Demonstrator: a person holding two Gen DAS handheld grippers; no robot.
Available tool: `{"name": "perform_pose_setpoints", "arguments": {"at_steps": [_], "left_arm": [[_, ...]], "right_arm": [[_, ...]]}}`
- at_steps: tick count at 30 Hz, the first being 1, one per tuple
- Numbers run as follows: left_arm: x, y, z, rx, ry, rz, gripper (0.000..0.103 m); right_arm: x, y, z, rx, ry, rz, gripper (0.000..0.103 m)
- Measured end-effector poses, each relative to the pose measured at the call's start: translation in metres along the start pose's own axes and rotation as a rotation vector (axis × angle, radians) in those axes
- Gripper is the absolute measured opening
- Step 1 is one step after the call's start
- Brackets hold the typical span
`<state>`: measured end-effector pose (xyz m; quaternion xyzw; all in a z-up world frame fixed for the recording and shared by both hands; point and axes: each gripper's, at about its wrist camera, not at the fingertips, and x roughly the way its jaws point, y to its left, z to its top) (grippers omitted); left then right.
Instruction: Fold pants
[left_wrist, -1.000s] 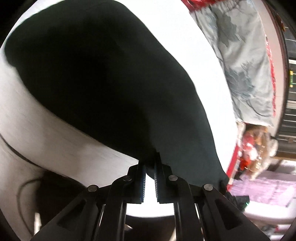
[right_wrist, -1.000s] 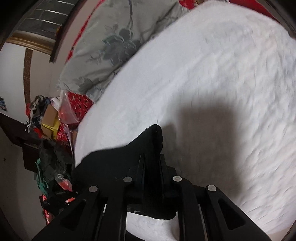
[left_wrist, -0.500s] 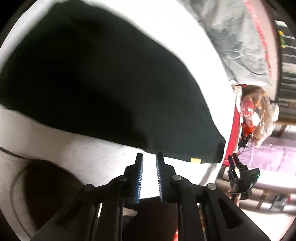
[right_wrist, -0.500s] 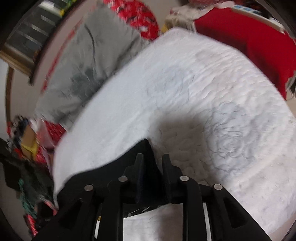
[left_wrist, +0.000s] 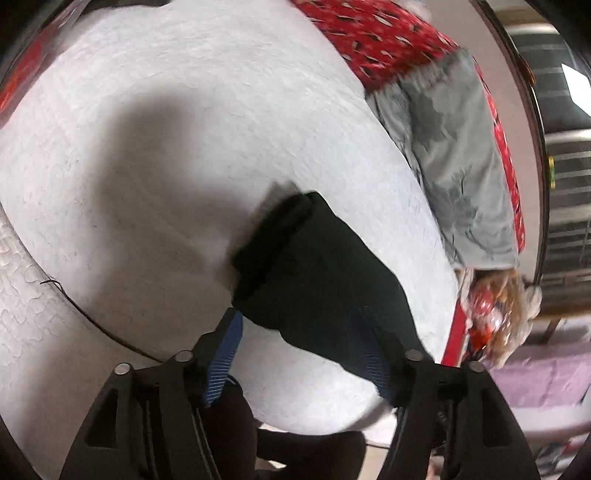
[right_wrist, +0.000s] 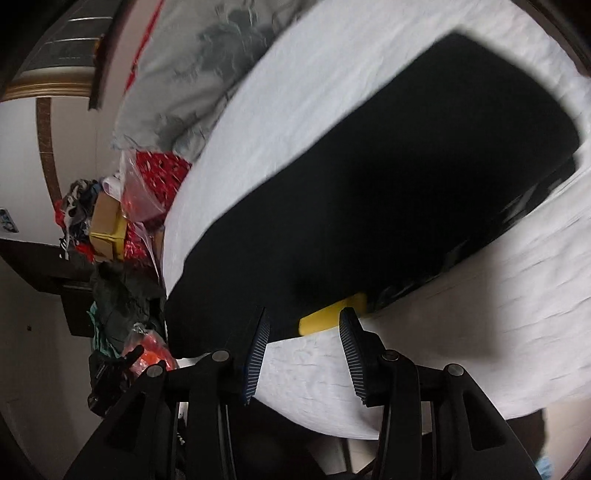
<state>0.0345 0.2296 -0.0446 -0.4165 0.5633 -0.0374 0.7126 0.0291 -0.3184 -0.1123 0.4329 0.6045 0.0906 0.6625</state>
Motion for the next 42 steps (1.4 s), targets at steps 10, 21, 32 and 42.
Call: {"name": "perform_pose_setpoints", "arguments": {"at_steps": [10,21,32,42], "left_arm": [[0.053,-0.024,0.01,0.124,0.074,0.096,0.075],[0.096,-0.015,0.021,0.02,0.14,0.062,0.046],[0.063,-0.009,0.038,0.015,0.078,0.039,0.018],[0.08,0.021,0.036,-0.047,0.156,0.041,0.031]], "right_arm": [[0.017,0.005,-0.008,0.109,-0.004,0.014,0.042],[0.033,0.0,-0.005,0.22,-0.058,0.036,0.042],[0.013,0.006,-0.02,0.18,-0.145,0.07,0.003],[0.024,-0.014,-0.03,0.199,-0.062,0.05,0.009]]}}
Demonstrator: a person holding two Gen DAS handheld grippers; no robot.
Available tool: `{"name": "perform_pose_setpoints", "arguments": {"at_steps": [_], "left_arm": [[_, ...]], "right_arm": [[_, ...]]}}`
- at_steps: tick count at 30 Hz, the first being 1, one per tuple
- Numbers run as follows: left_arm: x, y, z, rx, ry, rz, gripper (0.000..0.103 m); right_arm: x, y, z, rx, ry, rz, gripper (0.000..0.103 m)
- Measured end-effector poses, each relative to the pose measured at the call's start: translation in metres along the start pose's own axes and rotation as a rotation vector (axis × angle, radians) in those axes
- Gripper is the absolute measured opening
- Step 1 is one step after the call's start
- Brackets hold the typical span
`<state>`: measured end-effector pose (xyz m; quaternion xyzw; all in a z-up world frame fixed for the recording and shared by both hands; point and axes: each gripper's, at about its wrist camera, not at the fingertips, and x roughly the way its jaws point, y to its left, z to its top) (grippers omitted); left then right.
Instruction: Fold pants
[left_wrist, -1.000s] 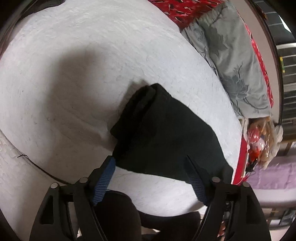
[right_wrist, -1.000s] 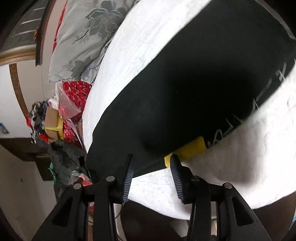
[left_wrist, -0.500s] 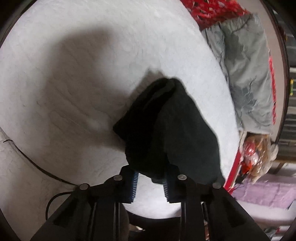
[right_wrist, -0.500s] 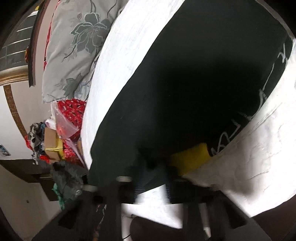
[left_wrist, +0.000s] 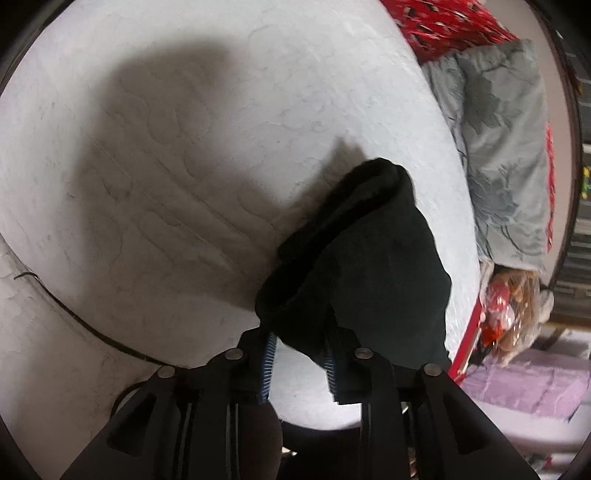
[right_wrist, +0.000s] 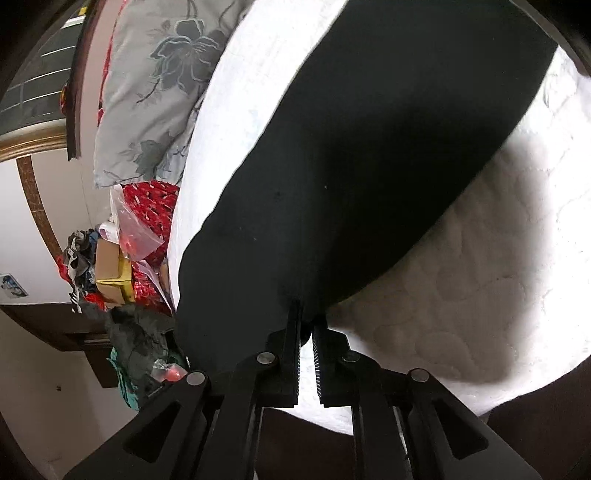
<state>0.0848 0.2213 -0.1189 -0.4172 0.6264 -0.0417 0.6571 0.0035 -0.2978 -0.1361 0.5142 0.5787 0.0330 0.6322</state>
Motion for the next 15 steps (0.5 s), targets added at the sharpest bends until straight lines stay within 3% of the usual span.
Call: {"name": "perform_pose_setpoints", "arguments": {"at_steps": [4,8,11,13,15], "left_arm": [[-0.03,-0.002,-0.004,0.088,-0.045,-0.017,0.043],[-0.06,-0.018,0.002,0.174,-0.106,-0.018,0.054],[-0.062,-0.052,0.015,0.282,-0.125,0.038,0.066],[-0.052,-0.076,0.022,0.335,-0.118,0.101,0.066],[-0.04,-0.091,0.025,0.35,-0.091,0.126,0.066]], "right_arm": [[-0.028,0.012,0.001,-0.091,0.017,-0.008,0.017],[-0.084,0.019,0.016,-0.178,-0.088,-0.012,0.029],[-0.107,0.035,0.038,-0.239,-0.156,-0.075,0.032],[-0.104,0.051,0.047,-0.272,-0.148,-0.049,0.033],[-0.083,0.079,0.05,-0.354,-0.108,-0.051,0.04]]}}
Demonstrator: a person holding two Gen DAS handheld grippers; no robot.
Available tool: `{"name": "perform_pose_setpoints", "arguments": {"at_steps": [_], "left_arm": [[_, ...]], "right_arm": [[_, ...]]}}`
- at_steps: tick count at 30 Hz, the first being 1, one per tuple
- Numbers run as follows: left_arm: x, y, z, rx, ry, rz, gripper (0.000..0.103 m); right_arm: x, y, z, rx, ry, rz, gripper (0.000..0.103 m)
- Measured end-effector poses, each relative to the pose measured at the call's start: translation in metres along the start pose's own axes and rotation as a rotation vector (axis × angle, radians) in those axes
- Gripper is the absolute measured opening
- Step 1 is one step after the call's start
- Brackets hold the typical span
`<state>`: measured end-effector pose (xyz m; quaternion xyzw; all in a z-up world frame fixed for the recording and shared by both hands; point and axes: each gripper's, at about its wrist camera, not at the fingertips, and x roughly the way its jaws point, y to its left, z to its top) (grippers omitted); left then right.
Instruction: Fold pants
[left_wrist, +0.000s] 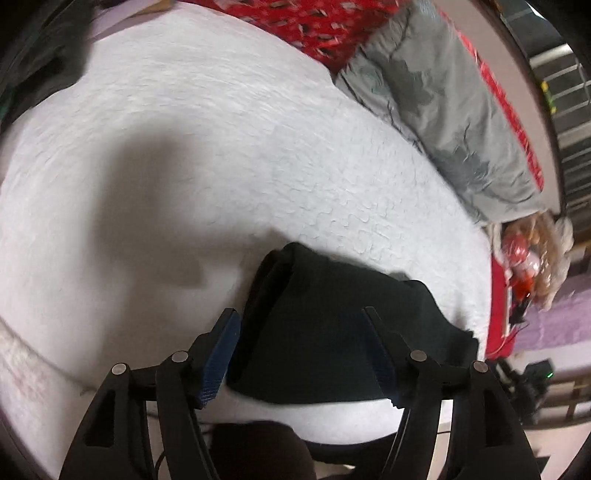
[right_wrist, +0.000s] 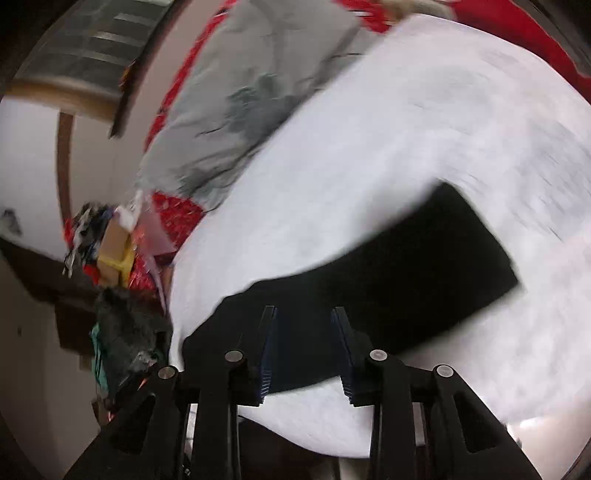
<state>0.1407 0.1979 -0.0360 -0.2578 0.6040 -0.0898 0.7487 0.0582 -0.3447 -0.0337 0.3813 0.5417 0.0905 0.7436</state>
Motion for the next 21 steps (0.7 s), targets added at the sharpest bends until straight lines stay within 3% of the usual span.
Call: {"name": "perform_pose_setpoints", "arguments": {"at_steps": [2,6,11,15,21], "left_arm": [[0.008,-0.003,0.004,-0.004,0.026,0.019,0.066],[0.02,-0.007,0.009,-0.019,0.052,0.015,0.066],[0.033,-0.014,0.025,0.022,0.049,0.049,0.074],[0.059,-0.011,0.034,-0.026,0.106,0.013,0.074],[0.064,-0.003,0.034,-0.069,0.108,-0.026,0.074]], "right_arm": [[0.025,0.023,0.003,-0.068,0.047,0.002,0.045],[0.084,0.062,0.015,-0.193,0.12,-0.022,0.045],[0.134,0.066,0.025,-0.228,0.213,-0.053,0.045],[0.153,0.072,0.024,-0.258,0.239,-0.076,0.045],[0.18,0.102,0.025,-0.312,0.265,0.003,0.045]]}}
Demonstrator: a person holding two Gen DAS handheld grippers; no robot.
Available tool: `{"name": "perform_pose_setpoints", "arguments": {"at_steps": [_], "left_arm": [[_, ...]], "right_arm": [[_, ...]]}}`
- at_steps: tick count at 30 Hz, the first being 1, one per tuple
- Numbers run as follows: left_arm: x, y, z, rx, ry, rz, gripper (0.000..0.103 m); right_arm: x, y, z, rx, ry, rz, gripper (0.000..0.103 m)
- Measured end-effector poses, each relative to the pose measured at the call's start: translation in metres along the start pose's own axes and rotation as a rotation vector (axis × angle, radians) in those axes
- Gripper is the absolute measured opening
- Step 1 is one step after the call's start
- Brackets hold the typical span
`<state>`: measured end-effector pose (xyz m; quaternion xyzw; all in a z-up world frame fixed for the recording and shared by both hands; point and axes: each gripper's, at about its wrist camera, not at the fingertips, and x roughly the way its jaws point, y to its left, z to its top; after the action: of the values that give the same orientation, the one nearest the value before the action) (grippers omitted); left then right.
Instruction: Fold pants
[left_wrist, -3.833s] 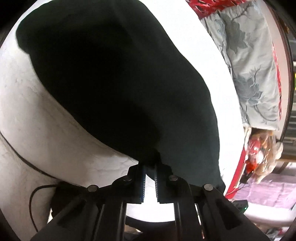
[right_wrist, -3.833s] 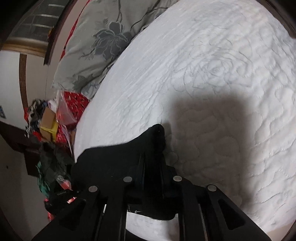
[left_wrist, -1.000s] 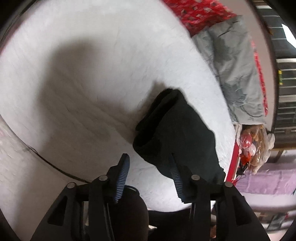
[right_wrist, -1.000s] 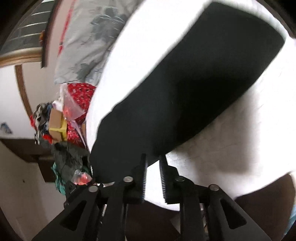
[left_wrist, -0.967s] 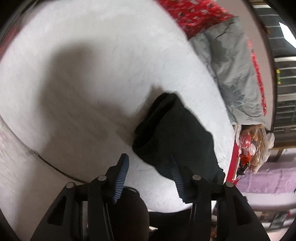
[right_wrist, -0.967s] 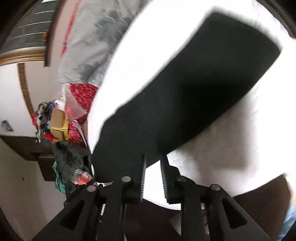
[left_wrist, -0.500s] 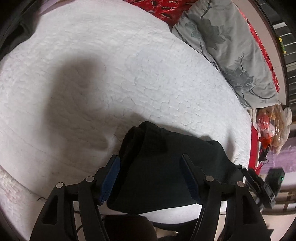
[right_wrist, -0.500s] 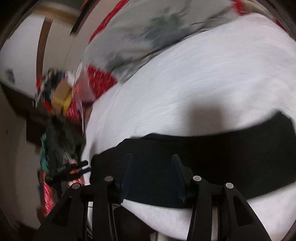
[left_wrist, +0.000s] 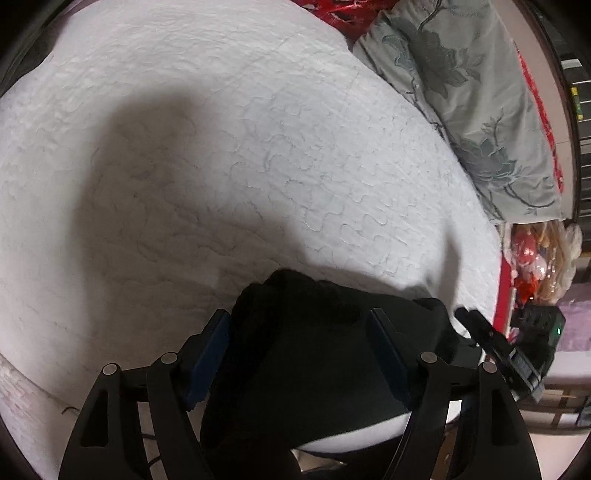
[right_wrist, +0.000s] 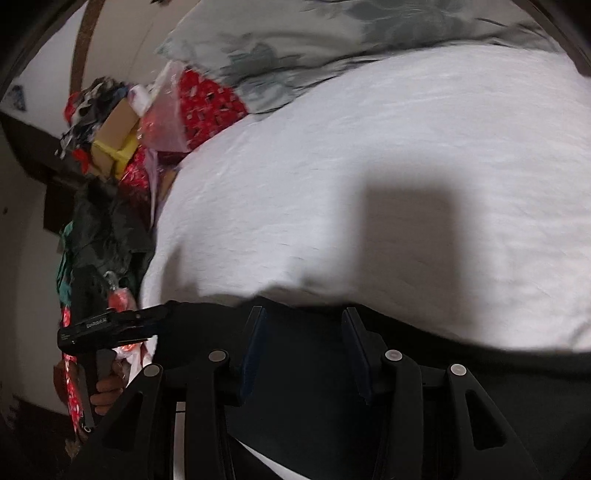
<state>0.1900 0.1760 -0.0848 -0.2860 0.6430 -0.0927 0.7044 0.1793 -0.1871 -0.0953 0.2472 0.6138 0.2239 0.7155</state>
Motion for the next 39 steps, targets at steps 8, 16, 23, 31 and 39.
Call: {"name": "perform_pose_setpoints", "arguments": {"at_steps": [8,16,23,31,39], "left_arm": [[-0.006,0.012,-0.021,0.078,-0.001,0.05,0.074],[-0.002,0.004,-0.008,0.098,-0.018,0.042,0.075],[0.004,0.004,-0.022,0.057,-0.069,0.108,0.034],[0.013,-0.004,-0.024,0.065,-0.102,0.183,0.034],[-0.028,-0.001,-0.039,0.008,-0.191,0.141,0.054]], "right_arm": [[0.051,0.085,0.012,-0.338,0.129,-0.028,0.051],[0.045,0.055,0.015,-0.332,0.175,-0.132,0.053],[0.052,0.066,0.003,-0.485,0.19,-0.233,0.003],[0.047,0.046,0.02,-0.35,0.13,-0.202,0.002],[-0.031,-0.003,0.023,-0.058,0.001,-0.016,0.028]]}}
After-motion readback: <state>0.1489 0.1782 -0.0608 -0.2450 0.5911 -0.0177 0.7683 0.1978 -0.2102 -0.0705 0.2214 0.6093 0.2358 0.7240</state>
